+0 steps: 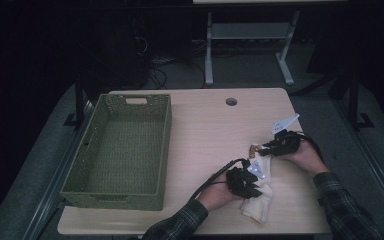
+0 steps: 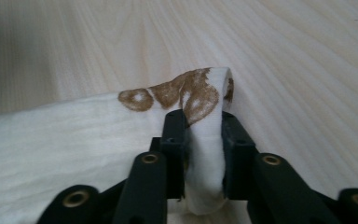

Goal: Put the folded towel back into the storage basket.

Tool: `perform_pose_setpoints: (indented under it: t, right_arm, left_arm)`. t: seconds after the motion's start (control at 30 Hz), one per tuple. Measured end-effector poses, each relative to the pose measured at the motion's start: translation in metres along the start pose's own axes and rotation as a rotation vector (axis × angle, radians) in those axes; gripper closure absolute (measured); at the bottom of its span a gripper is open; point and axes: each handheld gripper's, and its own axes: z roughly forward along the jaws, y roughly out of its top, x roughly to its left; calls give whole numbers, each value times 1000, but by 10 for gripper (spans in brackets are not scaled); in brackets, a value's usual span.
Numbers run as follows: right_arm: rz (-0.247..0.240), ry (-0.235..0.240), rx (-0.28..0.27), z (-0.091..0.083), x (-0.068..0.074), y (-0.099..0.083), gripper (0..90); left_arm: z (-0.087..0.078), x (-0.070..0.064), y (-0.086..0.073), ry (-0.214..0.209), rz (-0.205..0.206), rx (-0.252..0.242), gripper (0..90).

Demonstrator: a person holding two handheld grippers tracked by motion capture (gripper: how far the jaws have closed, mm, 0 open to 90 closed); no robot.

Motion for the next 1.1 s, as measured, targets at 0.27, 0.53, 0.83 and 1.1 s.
perform_pose_setpoints:
  t: [0.27, 0.53, 0.83, 1.1]
  right_arm:
    - [-10, -14, 13, -2, 6, 5, 815]
    - [-31, -10, -19, -9, 9, 17, 816]
    - [-60, 5, -27, -19, 16, 34, 816]
    - [-95, 13, -59, -31, 22, 56, 817]
  left_arm:
    - [-10, 5, 1, -14, -30, -48, 784]
    - [-22, 10, 1, -12, -47, -88, 785]
    - [-39, 14, 3, -11, -55, -124, 786]
    - [-62, 13, 5, -2, -73, -167, 785]
